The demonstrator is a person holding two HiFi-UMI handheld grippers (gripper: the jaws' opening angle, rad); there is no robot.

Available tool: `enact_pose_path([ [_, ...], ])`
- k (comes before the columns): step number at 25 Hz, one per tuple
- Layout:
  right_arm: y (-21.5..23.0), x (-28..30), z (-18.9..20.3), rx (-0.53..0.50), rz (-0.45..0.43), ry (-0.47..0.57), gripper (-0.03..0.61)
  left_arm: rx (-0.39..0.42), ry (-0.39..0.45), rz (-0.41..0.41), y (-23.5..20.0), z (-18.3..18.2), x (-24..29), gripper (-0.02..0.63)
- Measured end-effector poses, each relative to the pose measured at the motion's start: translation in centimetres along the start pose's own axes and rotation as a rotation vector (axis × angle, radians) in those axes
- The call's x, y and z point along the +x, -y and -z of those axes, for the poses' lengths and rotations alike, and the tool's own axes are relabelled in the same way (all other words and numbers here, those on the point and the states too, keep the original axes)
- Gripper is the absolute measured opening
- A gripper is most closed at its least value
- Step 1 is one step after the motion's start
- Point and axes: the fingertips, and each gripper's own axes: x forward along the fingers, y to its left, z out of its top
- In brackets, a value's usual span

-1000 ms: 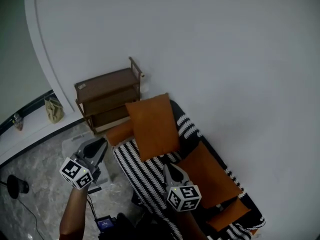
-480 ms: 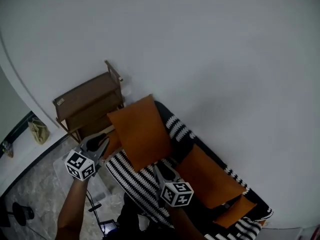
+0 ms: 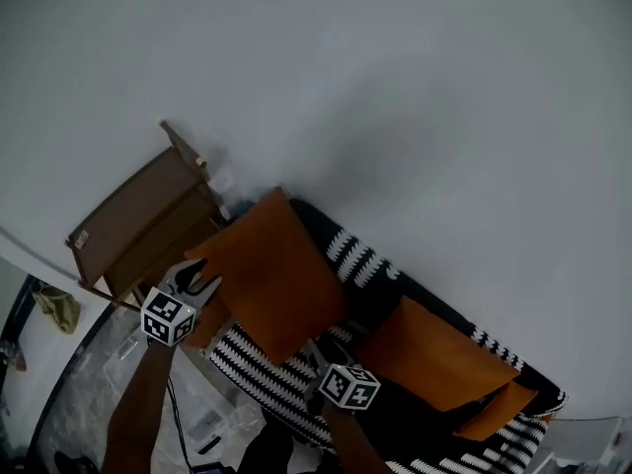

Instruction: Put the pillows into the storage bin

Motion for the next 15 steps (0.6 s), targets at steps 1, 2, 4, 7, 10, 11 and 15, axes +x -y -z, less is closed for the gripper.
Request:
enact_pose_path([
  [1,1.6,1.4,0.6,0.034,0.023,0.001,0.214,0.008,-0.023,0.004,-0.9,1.1,1.7,0.200],
  [2,3.2,2.7,1.2,0.069,0.046,0.004,0.222,0.017,-0.045,0.008,-1.8,2.1,3.3,0.211],
  [4,6.6,5.1,2.3,0.154,0.087,0.017,0.230,0.033,-0.087,0.020,-3.1,4.0,6.5,0.236],
  [7,11.0,8.4,4.1,0.264,0.142,0.036,0.248,0.044,-0.153,0.056,-4.2,7.0,10.8,0.267],
  [10,15.0,11.2,6.4,0.343,0.190,0.036,0.294,0.076,-0.222,0.086,-4.8,10.1,14.4,0.304],
  [11,16.2,12.0,7.1,0.363,0.202,0.032,0.303,0.095,-0.242,0.089,-5.1,11.0,15.5,0.316],
  [15,19.8,15.2,9.6,0.431,0.232,0.000,0.313,0.161,-0.290,0.041,-7.0,13.8,18.9,0.376],
])
